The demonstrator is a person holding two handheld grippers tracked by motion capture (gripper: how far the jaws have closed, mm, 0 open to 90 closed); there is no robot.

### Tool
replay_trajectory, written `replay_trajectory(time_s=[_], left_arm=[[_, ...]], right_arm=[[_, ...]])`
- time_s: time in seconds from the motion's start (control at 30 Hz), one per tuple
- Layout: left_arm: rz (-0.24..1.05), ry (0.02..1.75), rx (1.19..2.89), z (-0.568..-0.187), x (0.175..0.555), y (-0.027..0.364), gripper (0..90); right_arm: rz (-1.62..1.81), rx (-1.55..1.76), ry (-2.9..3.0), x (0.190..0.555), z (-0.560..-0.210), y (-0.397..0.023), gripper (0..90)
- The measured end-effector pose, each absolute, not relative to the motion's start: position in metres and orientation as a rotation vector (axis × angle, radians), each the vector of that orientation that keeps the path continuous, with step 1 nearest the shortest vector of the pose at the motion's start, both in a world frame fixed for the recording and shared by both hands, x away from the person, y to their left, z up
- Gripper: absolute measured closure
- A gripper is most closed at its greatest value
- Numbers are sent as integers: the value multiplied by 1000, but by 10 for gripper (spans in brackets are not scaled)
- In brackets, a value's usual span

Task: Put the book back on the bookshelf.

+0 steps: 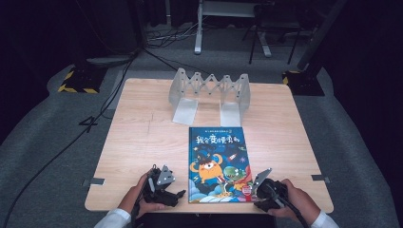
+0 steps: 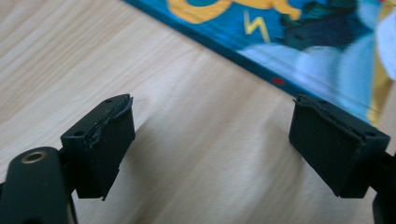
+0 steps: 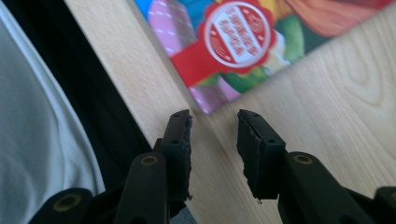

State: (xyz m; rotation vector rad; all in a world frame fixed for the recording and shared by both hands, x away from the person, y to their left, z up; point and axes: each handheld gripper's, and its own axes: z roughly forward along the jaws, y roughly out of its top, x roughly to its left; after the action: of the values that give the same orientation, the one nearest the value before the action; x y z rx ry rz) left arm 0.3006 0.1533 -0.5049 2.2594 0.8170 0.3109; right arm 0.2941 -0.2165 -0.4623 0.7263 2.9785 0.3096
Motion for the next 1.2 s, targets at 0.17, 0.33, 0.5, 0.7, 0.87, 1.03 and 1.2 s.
replay_trajectory(time_s=[0.17,0.33,0.5,0.7,0.87,1.03,1.2], left_arm=[[315,828,2258,-505,301,152,149],[307,809,2263,-505,302,146,150],[305,806,2262,-505,302,145,157],[302,804,2261,-505,302,146,157],[304,802,2262,-505,302,146,158],[304,809,2260,-505,301,146,157],[309,813,2261,-505,301,147,157]], right_arm=[[338,746,2967,294,-463,-217,753],[447,768,2932,291,-465,-222,754],[673,792,2837,281,-472,-228,759],[825,833,2790,278,-477,-236,726],[949,849,2798,285,-480,-241,628],[1082,862,2764,290,-477,-244,466],[1224,892,2740,302,-471,-249,370]])
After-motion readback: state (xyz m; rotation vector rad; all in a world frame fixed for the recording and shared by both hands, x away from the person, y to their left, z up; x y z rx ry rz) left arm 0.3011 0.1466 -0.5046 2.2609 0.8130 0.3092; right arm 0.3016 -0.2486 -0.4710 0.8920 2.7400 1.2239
